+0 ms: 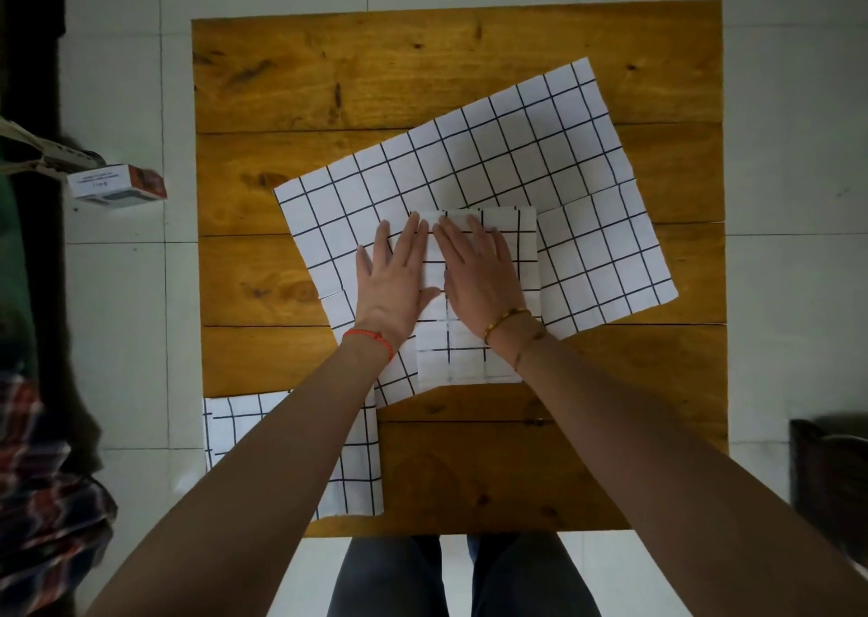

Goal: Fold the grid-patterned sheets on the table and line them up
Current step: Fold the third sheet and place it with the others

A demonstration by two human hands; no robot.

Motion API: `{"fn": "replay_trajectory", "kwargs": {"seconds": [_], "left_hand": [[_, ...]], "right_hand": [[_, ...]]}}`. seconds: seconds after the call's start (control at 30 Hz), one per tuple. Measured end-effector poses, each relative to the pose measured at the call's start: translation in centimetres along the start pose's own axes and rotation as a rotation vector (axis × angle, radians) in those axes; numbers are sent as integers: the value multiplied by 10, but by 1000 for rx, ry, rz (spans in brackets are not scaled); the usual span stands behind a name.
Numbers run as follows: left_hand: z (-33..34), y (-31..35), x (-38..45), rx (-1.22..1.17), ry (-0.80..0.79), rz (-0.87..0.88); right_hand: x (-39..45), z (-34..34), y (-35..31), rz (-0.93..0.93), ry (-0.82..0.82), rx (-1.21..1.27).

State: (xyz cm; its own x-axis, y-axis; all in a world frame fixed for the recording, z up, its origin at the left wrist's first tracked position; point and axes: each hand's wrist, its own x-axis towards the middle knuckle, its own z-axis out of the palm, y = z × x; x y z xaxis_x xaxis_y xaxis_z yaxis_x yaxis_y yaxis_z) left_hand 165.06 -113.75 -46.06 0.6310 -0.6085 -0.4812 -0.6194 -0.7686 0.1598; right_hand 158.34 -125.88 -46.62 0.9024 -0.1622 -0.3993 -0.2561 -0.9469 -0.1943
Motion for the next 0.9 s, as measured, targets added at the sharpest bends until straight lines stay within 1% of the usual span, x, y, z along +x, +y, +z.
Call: {"fn": "replay_trajectory", "kwargs": {"seconds": [0.1, 0.27, 0.33, 0.43, 0.5, 0.6, 0.63, 0.77, 0.9], "left_hand": [[1, -1, 1, 11, -12, -1], [2, -1, 3, 38, -32, -5], [2, -1, 3, 34, -31, -4], [2, 0, 3, 41, -32, -9], [1, 2, 3, 51, -35, -12], [1, 5, -1, 58, -6, -6], [2, 5, -4, 60, 8, -1], [15, 7, -24, 59, 49, 15], [39, 8, -63, 57, 46, 58]], "right_hand": [[-5, 0, 14, 28, 26, -36], [-26, -4, 65, 226, 41, -45], [-30, -7, 76, 245, 40, -66], [-26, -16, 70, 236, 74, -50], [-21, -21, 56, 176, 97, -52], [-15, -18, 28, 17, 35, -50], [-14, -16, 20, -5, 6, -41], [-14, -10, 8, 35, -48, -15], [-18, -14, 10, 21, -75, -9]]}}
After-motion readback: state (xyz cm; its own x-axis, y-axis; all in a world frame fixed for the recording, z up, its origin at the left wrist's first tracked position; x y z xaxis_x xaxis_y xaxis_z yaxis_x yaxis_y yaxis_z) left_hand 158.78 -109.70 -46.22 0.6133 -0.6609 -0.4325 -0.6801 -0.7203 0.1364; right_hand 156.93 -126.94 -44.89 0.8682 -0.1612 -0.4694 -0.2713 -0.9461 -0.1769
